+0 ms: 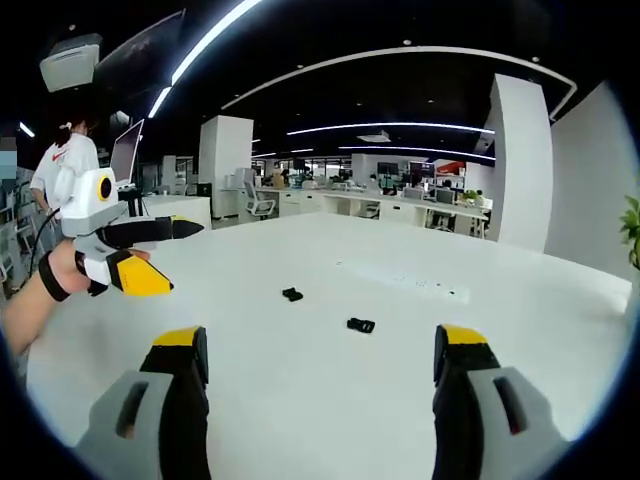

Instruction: Snap the two parts of the plastic buckle together until the buckle closes and remains connected.

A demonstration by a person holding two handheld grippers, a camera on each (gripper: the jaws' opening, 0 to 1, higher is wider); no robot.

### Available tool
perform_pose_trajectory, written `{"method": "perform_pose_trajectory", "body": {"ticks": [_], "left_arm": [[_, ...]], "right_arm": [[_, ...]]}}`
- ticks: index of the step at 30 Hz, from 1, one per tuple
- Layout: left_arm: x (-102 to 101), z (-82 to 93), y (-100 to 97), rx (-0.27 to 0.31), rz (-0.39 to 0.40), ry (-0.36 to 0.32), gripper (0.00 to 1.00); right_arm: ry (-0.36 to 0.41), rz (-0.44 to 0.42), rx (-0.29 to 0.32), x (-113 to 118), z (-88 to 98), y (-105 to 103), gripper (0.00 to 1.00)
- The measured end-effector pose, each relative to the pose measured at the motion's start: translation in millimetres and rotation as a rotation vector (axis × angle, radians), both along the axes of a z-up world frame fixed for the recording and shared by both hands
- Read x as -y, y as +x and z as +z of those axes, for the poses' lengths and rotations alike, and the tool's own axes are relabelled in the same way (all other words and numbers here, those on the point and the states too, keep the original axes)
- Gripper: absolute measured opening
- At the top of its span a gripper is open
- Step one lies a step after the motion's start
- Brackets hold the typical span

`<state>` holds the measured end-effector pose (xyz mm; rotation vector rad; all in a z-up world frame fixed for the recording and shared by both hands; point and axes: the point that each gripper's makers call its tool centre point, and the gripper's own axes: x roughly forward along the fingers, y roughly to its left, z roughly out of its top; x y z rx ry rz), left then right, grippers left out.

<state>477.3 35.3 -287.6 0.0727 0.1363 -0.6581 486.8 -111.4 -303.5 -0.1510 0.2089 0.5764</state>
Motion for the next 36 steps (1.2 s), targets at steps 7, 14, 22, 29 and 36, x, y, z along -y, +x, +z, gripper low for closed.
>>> {"method": "perform_pose_trajectory", "body": {"ticks": [7,14,22,29,36], "left_arm": [[1,-1.8,6.4,-0.011,0.0,0.0,0.95],[2,-3.8,9.0,-0.015,-0.003,0.011,0.95],[1,-7.6,13.6,-0.026,-0.002,0.005,0.95],[2,-8.5,17.5,-0.031,-0.004,0.011,0.95],[2,-7.1,20.7,-0.026,-0.002,0.017,0.95]], "right_arm": [[-0.004,-0.004,-0.008,2,-2.3,3,0.94],[-0.021,-0.009,-0.017,3,-5.6,8,0.94],[-0.02,-0.006,-0.014,3,-4.5,11,0.94],[-0.021,-0.007,-0.014,2,-3.5,14,0.94],[-0.022,-0.005,-0.016,2,-4.7,17,0.94]]}}
